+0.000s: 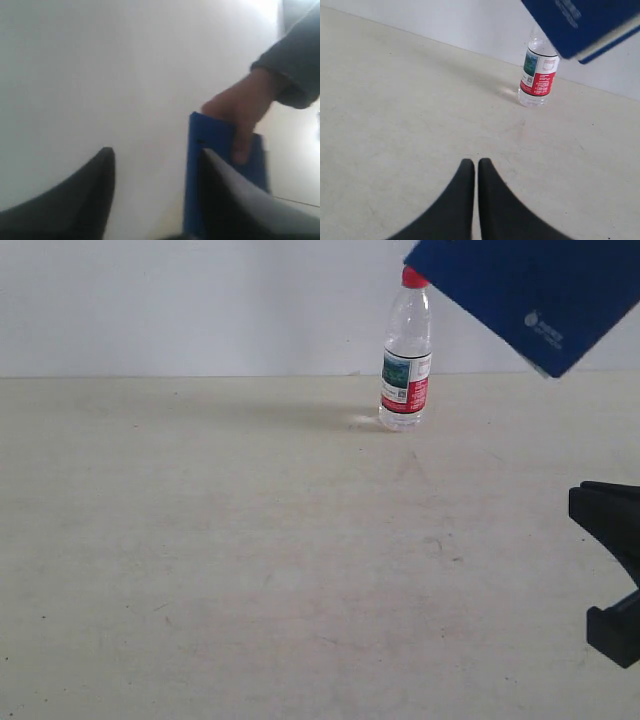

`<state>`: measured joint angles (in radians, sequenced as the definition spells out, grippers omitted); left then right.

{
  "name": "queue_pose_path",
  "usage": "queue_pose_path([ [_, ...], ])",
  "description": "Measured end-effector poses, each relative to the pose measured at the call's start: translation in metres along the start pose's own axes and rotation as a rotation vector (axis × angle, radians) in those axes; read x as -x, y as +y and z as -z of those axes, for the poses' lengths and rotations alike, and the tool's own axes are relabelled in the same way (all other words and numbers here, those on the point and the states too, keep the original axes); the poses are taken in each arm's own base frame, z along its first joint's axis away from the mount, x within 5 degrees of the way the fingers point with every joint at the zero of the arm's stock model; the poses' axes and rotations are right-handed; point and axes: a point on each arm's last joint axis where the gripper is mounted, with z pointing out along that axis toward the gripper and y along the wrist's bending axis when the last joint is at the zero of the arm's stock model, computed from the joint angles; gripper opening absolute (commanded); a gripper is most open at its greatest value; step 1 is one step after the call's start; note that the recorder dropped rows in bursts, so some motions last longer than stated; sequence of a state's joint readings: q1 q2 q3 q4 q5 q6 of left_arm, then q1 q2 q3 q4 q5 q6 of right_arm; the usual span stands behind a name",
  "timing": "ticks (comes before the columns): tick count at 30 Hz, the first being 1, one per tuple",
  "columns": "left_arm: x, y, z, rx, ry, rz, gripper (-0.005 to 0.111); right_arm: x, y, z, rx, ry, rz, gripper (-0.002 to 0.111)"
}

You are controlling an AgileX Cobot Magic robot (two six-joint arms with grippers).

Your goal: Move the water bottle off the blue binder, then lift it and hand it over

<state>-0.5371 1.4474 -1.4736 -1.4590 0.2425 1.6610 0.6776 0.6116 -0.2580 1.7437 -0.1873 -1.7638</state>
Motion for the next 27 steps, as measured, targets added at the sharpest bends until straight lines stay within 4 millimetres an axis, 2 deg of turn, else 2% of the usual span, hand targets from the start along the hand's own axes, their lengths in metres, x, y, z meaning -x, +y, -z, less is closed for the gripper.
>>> queue_pose_path([
  [1, 0.011, 0.010, 0.017, 0.101, -0.011, -0.069, 0.005, 0.000, 0.000, 0.000, 0.000, 0.000, 0.000, 0.000],
  [2, 0.019, 0.022, 0.034, 0.206, -0.021, -0.103, 0.005, 0.000, 0.000, 0.000, 0.000, 0.000, 0.000, 0.000],
  [5, 0.023, 0.063, 0.101, 0.486, -0.013, -0.112, 0.005, 0.000, 0.000, 0.000, 0.000, 0.000, 0.000, 0.000],
  [8, 0.012, 0.068, 0.146, 0.580, 0.019, -0.114, 0.005, 0.000, 0.000, 0.000, 0.000, 0.000, -0.002, 0.000],
  [11, 0.005, 0.050, 0.185, 0.555, 0.019, -0.126, 0.005, 0.000, 0.000, 0.000, 0.000, 0.000, -0.002, 0.000],
  [15, -0.018, 0.010, 0.217, 0.415, 0.034, -0.065, 0.005, 0.000, 0.001, 0.000, 0.007, -0.001, -0.002, 0.000],
  [18, -0.041, -0.017, 0.238, 0.390, 0.058, 0.039, 0.005, 0.000, 0.002, 0.000, 0.017, -0.003, 0.009, 0.000],
  [22, -0.087, -0.032, 0.261, 0.521, 0.080, 0.227, 0.005, 0.000, 0.002, 0.000, 0.025, -0.005, 0.014, 0.000],
  [27, -0.141, -0.034, 0.283, 0.748, 0.059, 0.362, 0.005, 0.000, 0.002, 0.000, 0.027, -0.005, 0.016, 0.000],
])
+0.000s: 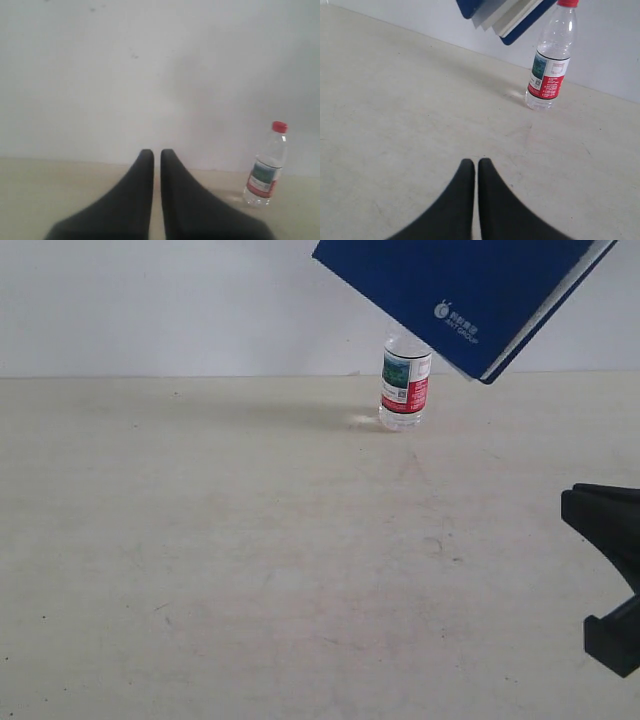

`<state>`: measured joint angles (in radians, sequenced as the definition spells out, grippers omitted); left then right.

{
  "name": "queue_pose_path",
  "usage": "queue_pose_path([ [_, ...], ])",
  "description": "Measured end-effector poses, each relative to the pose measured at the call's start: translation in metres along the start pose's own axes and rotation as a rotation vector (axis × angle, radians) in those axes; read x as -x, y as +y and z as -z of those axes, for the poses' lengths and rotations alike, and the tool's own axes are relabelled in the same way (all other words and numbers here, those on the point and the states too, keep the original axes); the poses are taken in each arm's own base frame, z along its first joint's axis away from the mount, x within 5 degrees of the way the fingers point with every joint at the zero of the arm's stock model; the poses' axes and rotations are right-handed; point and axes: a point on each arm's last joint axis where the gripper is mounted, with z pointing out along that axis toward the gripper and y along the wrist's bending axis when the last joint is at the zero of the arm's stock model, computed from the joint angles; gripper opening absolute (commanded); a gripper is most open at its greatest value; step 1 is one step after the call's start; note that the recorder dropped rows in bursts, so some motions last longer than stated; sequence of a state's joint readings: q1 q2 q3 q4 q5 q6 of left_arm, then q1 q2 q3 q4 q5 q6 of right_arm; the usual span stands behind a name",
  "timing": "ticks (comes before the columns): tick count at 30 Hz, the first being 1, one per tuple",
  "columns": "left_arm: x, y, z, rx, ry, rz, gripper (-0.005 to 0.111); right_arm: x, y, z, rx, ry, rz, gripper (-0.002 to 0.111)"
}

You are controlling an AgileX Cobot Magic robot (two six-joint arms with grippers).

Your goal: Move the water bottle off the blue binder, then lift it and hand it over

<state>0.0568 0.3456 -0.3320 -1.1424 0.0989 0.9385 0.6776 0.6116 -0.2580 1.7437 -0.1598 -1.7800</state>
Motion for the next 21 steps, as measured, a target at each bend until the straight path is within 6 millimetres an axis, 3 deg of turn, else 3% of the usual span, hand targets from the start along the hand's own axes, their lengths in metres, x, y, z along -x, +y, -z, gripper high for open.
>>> queue_pose_path([
  [3, -0.043, 0.012, 0.002, 0.056, 0.090, 0.031, 0.005, 0.000, 0.001, 0.000, 0.006, -0.001, 0.002, 0.000],
  [10, -0.102, 0.013, 0.009, -0.009, 0.317, 0.062, 0.005, 0.000, 0.001, 0.000, 0.006, -0.001, 0.002, 0.000],
  [17, -0.112, 0.012, 0.011, -0.030, 0.360, 0.069, 0.005, 0.003, -0.003, 0.005, -0.018, -0.032, -0.010, 0.000],
  [21, -0.112, 0.012, 0.011, -0.030, 0.360, 0.069, 0.005, 0.016, -0.022, 0.044, -0.179, -0.258, -0.044, 0.000],
])
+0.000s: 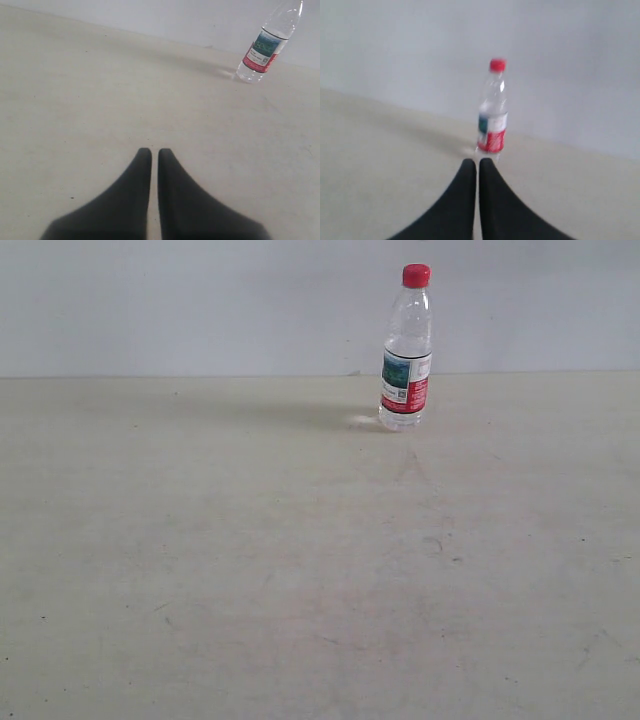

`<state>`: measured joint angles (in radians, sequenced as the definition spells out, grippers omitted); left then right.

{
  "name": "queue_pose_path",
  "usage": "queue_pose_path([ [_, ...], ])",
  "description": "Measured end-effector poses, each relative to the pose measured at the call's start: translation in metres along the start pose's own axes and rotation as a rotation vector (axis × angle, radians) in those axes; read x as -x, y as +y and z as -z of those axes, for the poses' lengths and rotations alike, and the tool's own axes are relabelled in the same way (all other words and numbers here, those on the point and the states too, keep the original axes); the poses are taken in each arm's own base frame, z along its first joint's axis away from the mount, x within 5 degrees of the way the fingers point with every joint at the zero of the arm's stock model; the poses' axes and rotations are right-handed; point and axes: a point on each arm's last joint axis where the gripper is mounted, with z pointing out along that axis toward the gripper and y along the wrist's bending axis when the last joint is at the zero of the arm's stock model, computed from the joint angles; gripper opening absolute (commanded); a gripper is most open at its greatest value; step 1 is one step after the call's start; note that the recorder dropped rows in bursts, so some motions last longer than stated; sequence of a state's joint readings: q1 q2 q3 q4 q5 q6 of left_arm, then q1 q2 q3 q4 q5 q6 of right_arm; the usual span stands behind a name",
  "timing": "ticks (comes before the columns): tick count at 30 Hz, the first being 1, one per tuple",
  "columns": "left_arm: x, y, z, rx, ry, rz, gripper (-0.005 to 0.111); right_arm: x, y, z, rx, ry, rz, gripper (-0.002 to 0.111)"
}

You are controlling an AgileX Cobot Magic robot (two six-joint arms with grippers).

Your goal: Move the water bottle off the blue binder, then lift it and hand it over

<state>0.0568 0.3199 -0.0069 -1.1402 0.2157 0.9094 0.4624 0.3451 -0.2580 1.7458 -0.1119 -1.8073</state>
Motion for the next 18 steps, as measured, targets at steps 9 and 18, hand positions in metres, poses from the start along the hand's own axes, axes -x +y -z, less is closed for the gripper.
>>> queue_pose_path([
  [9, 0.000, 0.000, 0.000, 0.000, 0.000, 0.000, 0.005, 0.023, -0.003, 0.057, -0.233, -0.351, 0.103, 0.000],
  [18, 0.000, 0.000, 0.000, 0.000, -0.002, 0.000, 0.005, 0.033, 0.011, 0.058, -0.160, -0.397, 0.197, 0.000],
])
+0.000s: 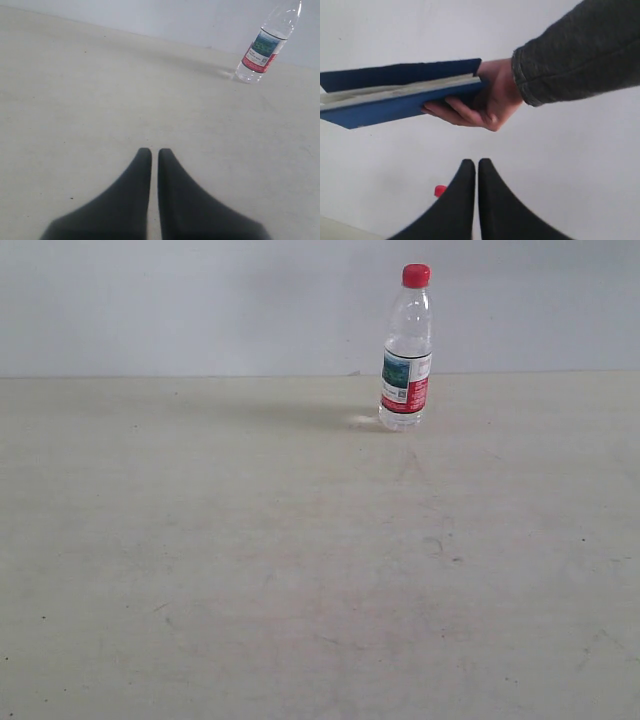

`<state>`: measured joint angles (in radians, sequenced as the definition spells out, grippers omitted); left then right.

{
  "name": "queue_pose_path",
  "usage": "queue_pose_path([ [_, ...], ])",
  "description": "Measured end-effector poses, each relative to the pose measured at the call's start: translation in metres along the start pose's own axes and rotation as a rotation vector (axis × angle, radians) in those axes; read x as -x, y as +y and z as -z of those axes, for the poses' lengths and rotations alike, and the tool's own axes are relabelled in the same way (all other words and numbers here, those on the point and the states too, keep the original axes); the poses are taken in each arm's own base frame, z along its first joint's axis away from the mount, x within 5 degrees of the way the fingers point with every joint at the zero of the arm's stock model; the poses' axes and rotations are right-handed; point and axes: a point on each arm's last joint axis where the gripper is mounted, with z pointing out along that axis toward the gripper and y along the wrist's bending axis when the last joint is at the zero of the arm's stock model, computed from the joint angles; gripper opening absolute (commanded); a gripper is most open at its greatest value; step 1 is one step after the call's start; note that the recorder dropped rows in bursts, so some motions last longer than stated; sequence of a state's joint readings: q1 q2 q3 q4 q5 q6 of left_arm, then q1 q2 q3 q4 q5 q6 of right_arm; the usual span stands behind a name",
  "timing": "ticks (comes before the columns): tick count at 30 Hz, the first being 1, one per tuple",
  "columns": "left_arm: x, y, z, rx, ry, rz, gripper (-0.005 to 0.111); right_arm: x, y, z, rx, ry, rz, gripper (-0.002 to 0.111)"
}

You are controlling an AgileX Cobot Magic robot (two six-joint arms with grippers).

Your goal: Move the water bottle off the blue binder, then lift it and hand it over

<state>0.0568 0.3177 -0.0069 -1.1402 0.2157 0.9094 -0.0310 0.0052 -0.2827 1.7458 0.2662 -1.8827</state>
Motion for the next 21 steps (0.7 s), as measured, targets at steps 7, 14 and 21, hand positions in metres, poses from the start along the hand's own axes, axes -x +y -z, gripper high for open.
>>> queue_pose_path([
  [7, 0.000, 0.000, 0.000, 0.000, 0.000, 0.000, 0.005, -0.013, 0.000, -0.003, 0.021, 0.166, -0.009, 0.000],
  [14, 0.000, 0.000, 0.000, 0.000, 0.000, 0.000, 0.005, -0.074, -0.002, 0.004, -0.122, 0.367, -0.263, 0.000],
  [21, -0.001, 0.000, 0.000, 0.000, 0.002, 0.000, 0.005, -0.111, 0.002, 0.013, -0.151, 0.472, -0.224, 0.000],
])
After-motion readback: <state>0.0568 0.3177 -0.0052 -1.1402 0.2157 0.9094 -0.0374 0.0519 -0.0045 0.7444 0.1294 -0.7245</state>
